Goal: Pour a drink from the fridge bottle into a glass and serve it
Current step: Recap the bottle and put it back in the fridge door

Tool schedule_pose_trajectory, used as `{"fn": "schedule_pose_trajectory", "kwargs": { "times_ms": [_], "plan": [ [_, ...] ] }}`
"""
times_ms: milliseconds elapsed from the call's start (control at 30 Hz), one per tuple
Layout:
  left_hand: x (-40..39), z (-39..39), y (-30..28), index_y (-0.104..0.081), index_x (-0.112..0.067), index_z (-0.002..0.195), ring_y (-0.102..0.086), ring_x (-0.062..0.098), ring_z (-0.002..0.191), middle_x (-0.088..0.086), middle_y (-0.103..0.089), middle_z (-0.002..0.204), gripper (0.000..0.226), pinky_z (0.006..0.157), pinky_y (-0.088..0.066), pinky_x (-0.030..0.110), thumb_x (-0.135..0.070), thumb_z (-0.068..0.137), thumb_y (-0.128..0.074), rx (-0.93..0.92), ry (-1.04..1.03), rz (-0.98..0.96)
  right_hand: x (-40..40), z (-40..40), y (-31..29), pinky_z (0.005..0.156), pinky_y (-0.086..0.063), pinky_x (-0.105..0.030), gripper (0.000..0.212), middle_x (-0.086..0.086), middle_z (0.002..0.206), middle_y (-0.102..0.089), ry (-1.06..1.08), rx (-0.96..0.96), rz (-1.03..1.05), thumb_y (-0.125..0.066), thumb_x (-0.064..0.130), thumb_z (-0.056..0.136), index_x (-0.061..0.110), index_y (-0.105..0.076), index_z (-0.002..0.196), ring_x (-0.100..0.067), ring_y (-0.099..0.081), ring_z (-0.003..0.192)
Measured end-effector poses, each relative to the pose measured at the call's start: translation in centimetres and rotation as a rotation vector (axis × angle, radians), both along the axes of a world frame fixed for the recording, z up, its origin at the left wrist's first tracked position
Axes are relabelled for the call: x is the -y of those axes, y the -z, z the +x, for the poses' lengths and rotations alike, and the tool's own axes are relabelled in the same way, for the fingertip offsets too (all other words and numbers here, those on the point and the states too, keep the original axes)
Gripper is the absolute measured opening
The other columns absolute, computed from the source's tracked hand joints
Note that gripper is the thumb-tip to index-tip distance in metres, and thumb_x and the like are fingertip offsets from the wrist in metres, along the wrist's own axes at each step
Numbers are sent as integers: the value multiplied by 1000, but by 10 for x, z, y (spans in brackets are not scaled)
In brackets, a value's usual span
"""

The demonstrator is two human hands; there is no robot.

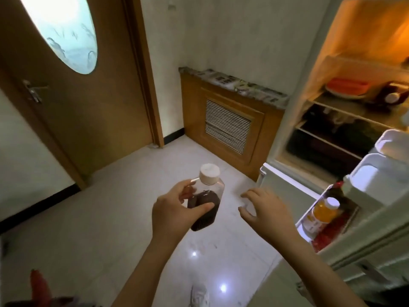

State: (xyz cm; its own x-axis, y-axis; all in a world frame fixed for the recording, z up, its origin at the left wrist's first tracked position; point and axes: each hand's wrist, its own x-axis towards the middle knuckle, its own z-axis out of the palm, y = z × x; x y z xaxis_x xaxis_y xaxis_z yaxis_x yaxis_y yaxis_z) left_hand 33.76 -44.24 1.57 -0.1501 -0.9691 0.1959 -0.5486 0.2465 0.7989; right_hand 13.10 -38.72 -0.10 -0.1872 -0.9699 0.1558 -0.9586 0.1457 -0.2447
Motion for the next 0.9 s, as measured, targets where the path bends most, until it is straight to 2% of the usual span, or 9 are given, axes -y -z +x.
{"fn": "schedule_pose_trajectory", "kwargs": {
  "times_ms": [133,267,433,567,700,833,900],
  "plan": [
    [70,-29,5,-57,-30,123,-63,3,97,-11,-69,111,72,89,-51,25,-44,57,-86,37,114,7,58,-23,6,89,-43,-28,35,10,120,-59,89,-21,-4,-49,48,87,31,-57,116,-11,-53,109],
    [135,-57,0,-57,-31,123,-63,5,97,-11,-69,110,71,90,-53,30,-44,59,-85,85,222,-13,105,-44,6,85,-40,-25,33,12,118,-59,171,0,0,-48,47,86,32,-57,114,-9,-52,107],
    [209,-102,-4,-55,-33,125,-61,5,100,-12,-68,113,72,90,-52,29,-46,60,-83,85,359,-47,149,-77,-9,87,-40,-27,35,11,121,-58,306,-23,9,-51,46,86,31,-57,117,-12,-51,111],
    [261,-149,-3,-57,-35,120,-62,6,100,-13,-68,110,70,89,-53,28,-48,57,-84,56,504,-61,168,-106,-12,82,-40,-27,34,8,119,-61,470,-15,-21,-55,43,85,27,-59,115,-15,-54,109],
    [312,-205,4,-60,-33,116,-62,6,98,-14,-68,107,66,85,-53,22,-45,56,-85,5,712,-33,187,-134,-7,87,-43,-31,36,11,120,-58,669,-15,13,-53,45,85,30,-56,118,-12,-51,111],
    [357,-268,6,-60,-30,118,-63,9,100,-13,-68,110,68,87,-55,29,-50,58,-83,-7,973,-30,206,-154,-6,82,-43,-32,37,10,117,-60,909,-38,28,-54,46,84,30,-58,117,-13,-53,109],
    [375,-297,3,-61,-31,117,-63,10,100,-13,-68,110,66,86,-55,28,-51,58,-82,1,1089,-33,215,-159,-10,78,-40,-29,36,10,114,-61,1008,-44,30,-55,45,83,29,-59,115,-13,-53,108]
  ]
}}
